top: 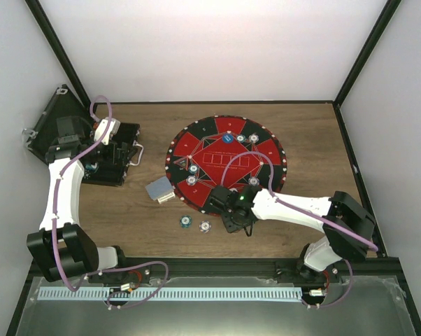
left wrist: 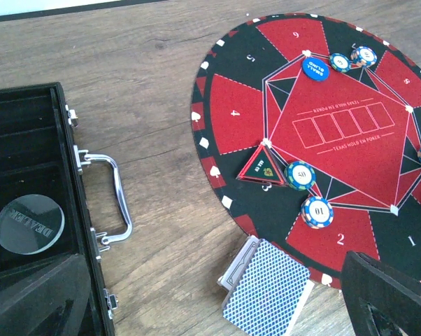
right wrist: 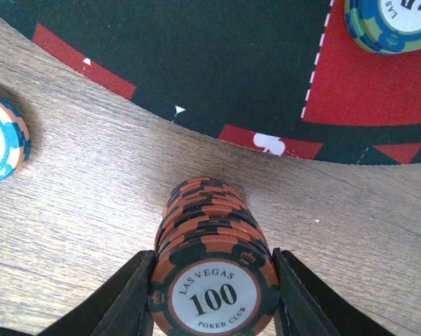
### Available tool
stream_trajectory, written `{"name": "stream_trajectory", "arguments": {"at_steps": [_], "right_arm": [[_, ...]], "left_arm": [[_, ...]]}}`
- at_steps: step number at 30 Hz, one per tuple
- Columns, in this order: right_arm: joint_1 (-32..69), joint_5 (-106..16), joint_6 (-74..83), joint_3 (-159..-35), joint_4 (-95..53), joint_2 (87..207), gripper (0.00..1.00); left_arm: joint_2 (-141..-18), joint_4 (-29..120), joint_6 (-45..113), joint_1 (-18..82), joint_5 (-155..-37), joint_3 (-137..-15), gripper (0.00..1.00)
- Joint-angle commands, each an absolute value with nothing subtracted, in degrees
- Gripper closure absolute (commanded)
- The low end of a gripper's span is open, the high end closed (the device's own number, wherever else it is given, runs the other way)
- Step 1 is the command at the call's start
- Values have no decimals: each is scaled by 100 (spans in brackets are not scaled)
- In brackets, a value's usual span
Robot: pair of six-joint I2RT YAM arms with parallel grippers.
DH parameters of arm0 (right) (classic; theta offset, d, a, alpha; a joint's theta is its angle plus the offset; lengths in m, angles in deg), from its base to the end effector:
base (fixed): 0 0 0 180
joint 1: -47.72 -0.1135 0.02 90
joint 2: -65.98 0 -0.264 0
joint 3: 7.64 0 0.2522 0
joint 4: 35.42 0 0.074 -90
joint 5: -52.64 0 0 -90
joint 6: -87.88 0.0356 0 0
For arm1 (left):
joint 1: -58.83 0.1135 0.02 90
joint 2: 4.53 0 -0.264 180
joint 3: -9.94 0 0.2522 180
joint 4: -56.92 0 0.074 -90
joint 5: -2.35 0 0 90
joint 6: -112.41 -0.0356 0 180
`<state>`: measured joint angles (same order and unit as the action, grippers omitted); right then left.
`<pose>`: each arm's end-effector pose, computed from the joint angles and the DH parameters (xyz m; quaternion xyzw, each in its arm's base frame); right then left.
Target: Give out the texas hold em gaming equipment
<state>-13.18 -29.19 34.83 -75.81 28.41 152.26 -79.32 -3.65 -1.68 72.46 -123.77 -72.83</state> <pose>0.1298 0.2229 0.1904 -0.2015 0.9744 0.0062 0.0996 0.2605 0.0416 0.3216 0.1811 0.8877 -0.1793 0.3834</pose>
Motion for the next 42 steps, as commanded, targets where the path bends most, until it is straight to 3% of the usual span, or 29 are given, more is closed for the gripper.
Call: {"name": "stream_trajectory", "arguments": {"at_steps": [1, 14, 27, 35, 42], "right_arm": [[-1362, -2804, 3492, -7956, 3130, 15016, 75], [-1038, -2240, 2802, -9711, 3457, 15585, 79], [140, -2444, 1406, -12227, 2583, 17949, 79], [386, -2402, 1029, -13750, 2513, 19567, 79], [474, -2484, 887, -14494, 2524, 20238, 79]], "left_arm": [[-7938, -372, -185, 7282, -12453, -7442, 0], [-7933, -383, -153, 7288, -12454, -7479, 0], [-7977, -437, -115, 7281, -12530, -7532, 0], [-7944, -436, -139, 7288, -12511, -7512, 0], [-7921, -448, -140, 7283, -12522, -7506, 0]]}}
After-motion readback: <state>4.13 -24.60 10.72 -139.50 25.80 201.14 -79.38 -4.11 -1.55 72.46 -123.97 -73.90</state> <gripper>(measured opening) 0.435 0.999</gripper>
